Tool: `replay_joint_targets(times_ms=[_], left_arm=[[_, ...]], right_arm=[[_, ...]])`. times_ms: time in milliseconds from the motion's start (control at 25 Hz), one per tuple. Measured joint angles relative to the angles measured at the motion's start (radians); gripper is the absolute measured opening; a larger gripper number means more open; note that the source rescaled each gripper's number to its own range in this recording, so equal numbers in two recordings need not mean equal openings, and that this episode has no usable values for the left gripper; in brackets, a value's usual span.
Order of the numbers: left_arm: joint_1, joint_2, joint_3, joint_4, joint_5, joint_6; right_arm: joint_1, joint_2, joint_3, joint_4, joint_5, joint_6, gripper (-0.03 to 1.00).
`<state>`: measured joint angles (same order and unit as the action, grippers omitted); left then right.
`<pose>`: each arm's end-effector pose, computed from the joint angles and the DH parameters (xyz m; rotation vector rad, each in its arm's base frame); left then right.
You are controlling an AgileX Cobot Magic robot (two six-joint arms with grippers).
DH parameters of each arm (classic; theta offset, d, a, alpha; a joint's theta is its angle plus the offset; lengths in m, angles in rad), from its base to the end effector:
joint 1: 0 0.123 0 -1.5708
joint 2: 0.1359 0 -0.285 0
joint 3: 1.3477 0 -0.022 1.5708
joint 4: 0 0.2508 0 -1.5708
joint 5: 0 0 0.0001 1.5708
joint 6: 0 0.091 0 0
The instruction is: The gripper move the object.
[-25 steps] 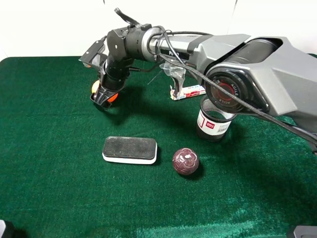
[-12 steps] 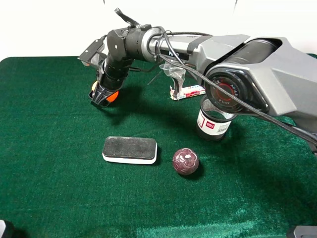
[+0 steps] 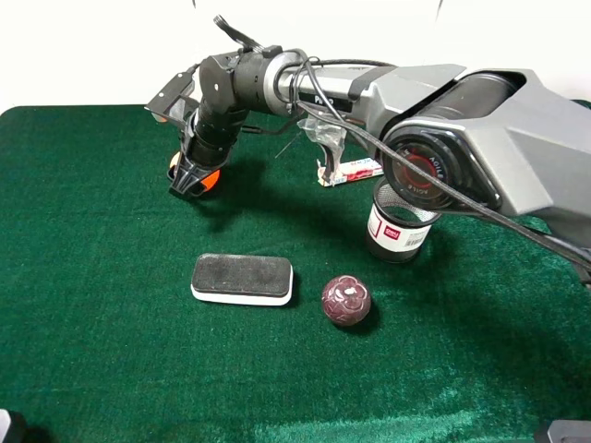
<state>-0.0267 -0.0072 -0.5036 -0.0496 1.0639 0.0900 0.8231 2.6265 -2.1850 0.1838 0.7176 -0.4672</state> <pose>-0.0067 -0.0038 0.2781 0.1214 2.0321 -0.0195 0.3669 0.4118 0.0831 -1.4830 2.2091 0.3245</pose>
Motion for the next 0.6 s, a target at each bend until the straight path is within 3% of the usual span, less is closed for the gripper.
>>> replay_joint_targets(times_ms=[600], left_arm=[[0.0, 0.0, 0.0, 0.0, 0.0, 0.0]], right_arm=[[-0.003, -0.143, 0.019, -0.104, 0.173, 0.0, 0.0]])
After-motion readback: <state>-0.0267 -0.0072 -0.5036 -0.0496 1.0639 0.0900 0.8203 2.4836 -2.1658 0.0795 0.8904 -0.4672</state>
